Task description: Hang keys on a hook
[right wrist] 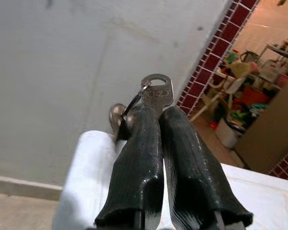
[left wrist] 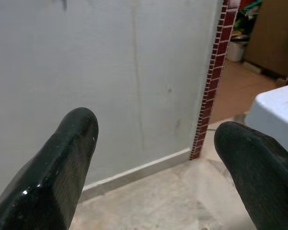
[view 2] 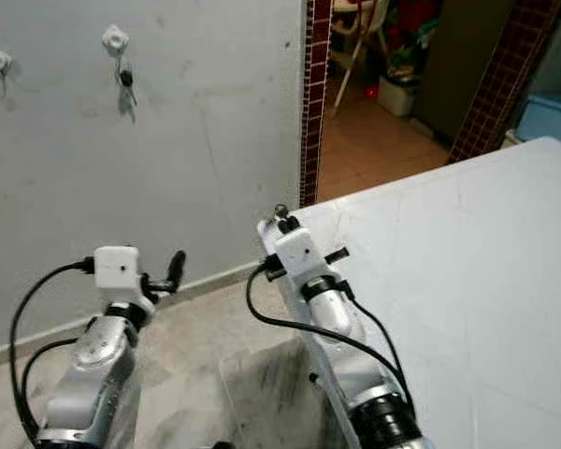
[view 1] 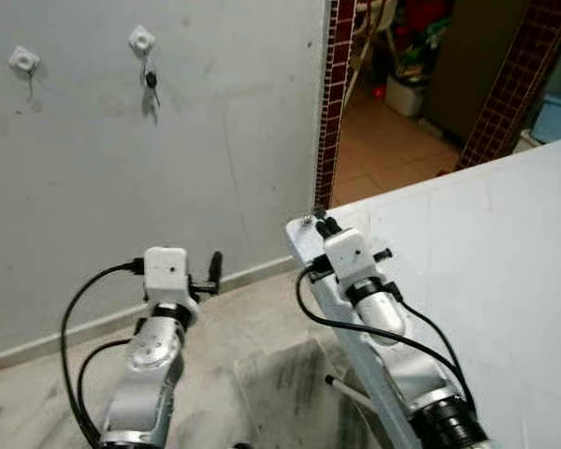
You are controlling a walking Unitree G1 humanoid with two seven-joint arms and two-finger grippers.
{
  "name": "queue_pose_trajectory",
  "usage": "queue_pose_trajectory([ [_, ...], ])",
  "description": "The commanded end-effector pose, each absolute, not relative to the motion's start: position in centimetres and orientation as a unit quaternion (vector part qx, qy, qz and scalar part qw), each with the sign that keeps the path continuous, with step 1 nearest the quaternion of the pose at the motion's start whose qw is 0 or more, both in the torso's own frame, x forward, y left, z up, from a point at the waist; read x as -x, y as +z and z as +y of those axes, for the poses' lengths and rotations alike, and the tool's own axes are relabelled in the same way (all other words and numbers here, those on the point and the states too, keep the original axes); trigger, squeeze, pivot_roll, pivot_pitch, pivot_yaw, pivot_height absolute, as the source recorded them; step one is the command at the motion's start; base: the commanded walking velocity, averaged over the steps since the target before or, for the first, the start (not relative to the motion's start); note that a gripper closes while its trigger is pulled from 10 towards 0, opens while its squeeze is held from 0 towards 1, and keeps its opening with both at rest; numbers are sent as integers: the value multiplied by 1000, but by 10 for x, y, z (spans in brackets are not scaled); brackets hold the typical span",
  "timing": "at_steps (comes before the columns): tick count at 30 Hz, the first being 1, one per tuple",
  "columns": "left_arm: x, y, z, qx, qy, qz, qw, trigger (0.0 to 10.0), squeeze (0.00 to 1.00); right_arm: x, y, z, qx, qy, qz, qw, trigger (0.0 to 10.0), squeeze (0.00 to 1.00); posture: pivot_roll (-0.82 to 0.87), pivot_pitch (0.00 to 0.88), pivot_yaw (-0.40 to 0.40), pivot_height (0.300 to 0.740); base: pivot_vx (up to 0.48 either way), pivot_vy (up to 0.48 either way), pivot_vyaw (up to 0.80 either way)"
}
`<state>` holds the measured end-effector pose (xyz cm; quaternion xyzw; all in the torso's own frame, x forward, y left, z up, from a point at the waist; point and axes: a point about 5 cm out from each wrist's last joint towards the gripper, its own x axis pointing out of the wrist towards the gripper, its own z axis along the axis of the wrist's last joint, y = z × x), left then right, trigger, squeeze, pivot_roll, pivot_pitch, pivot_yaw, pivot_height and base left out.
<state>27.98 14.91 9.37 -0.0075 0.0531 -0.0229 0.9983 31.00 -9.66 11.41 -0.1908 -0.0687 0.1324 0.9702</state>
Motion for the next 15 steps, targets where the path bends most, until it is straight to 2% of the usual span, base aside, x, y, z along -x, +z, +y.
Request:
queue_pose_trajectory([
  [1, -282, 96, 154, 5, -19, 52, 998, 10000, 0, -312, 117, -90, 185, 138, -75, 970, 10000, 0, 18, 23, 15, 740, 0, 0, 0],
  [3, -283, 97, 154, 4, -19, 52, 998, 10000, 0, -313, 118, -90, 185, 139, -75, 970, 10000, 0, 19, 31, 16, 740, 0, 186, 0],
  [15, -284, 98, 154, 0, -20, 53, 998, 10000, 0, -313, 122, -89, 186, 143, -82, 969, 10000, 0, 20, 40, 17, 740, 0, 479, 0],
])
